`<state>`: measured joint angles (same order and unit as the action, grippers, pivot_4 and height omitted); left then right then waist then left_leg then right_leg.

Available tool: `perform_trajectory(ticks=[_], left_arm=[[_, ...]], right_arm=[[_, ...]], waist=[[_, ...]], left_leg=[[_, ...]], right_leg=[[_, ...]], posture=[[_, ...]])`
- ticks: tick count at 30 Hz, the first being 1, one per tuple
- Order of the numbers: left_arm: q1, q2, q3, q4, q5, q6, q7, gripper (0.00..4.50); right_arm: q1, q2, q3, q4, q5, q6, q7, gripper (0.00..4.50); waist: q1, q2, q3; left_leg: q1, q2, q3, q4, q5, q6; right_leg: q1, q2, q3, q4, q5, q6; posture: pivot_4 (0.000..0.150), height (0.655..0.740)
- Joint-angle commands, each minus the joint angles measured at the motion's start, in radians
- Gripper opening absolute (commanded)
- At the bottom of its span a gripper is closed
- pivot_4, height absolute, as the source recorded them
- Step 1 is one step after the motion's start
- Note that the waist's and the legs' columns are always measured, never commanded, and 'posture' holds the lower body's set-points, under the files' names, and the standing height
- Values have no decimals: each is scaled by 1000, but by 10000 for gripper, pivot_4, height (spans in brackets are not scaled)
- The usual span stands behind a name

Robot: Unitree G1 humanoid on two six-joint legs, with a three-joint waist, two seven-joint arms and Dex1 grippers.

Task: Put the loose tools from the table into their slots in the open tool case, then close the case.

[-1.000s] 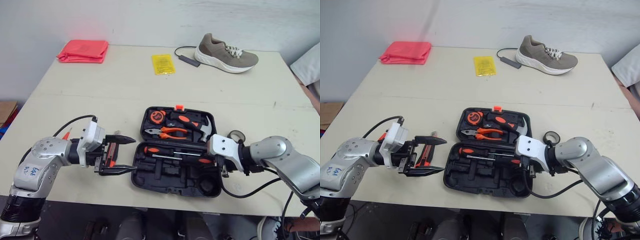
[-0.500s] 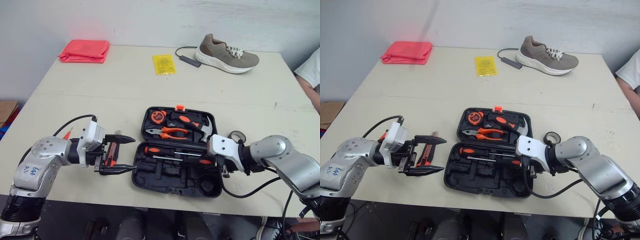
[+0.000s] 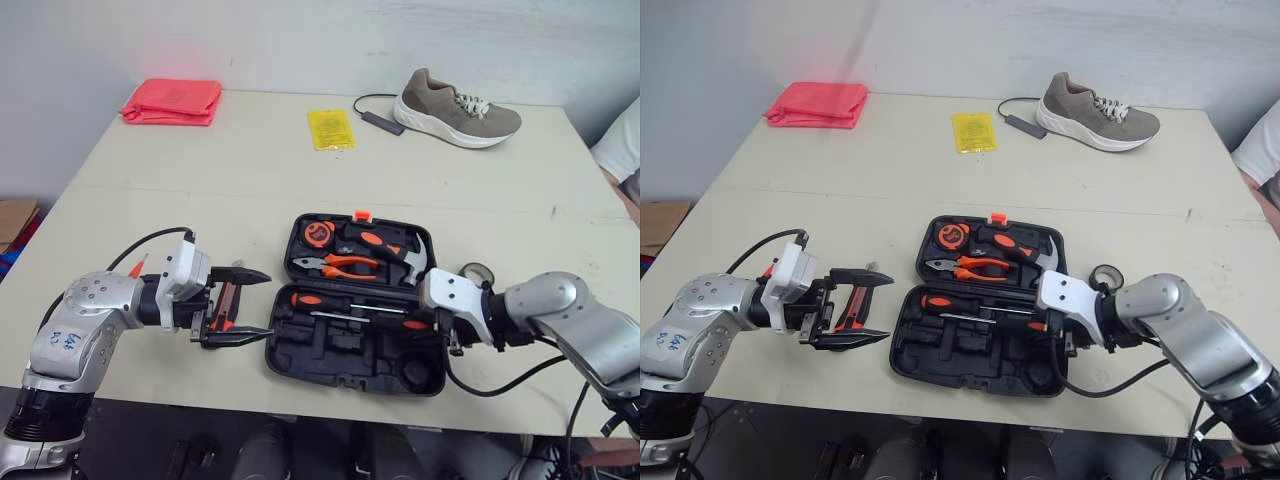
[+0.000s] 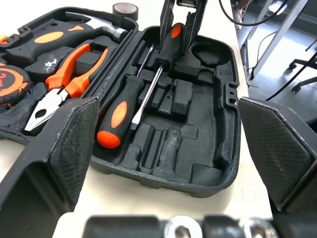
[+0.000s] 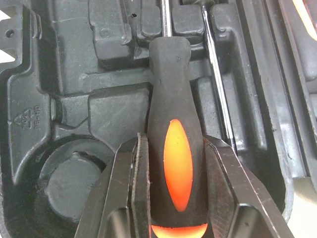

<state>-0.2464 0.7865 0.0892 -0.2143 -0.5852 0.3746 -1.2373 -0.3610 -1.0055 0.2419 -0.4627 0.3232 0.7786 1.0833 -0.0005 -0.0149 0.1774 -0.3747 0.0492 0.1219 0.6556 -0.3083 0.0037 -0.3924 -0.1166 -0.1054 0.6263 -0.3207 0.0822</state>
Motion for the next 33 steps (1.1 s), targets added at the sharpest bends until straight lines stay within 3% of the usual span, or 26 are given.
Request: perform_trajectory(ticks=[1, 21, 23, 26, 33], left_arm=[[6, 3, 9, 5, 1, -19, -12, 45000], [-9, -3, 2, 24, 4, -30, -9, 45000], [-9, -3, 3, 22, 3, -28, -9, 45000], [-10, -2, 6, 30, 3, -31, -11, 45000], [-9, 2, 10, 43, 4, -33, -17, 45000]], right_arm=[[24, 19, -9, 17, -1, -31, -4, 10257], [48, -1, 1, 38, -11, -51, 20, 10257], [44, -4, -3, 32, -12, -61, 23, 20961], [32, -10, -32, 33, -4, -92, 35, 33481], [25, -78, -107, 0, 62, -71, 101, 33481]], waist=[[0, 0, 0], [-2, 0, 0], [-2, 0, 0], [-2, 0, 0], [-2, 0, 0]], left_leg=[[0, 0, 0, 0, 0, 0], [0, 1, 0, 0, 0, 0], [0, 1, 0, 0, 0, 0], [0, 1, 0, 0, 0, 0], [0, 0, 0, 0, 0, 0]], right_leg=[[0, 0, 0, 0, 0, 0], [0, 0, 0, 0, 0, 0], [0, 0, 0, 0, 0, 0], [0, 0, 0, 0, 0, 0], [-1, 0, 0, 0, 0, 0]], posture=[[1500, 7400], [1500, 7400], [1500, 7400], [1500, 7400], [1500, 7400]])
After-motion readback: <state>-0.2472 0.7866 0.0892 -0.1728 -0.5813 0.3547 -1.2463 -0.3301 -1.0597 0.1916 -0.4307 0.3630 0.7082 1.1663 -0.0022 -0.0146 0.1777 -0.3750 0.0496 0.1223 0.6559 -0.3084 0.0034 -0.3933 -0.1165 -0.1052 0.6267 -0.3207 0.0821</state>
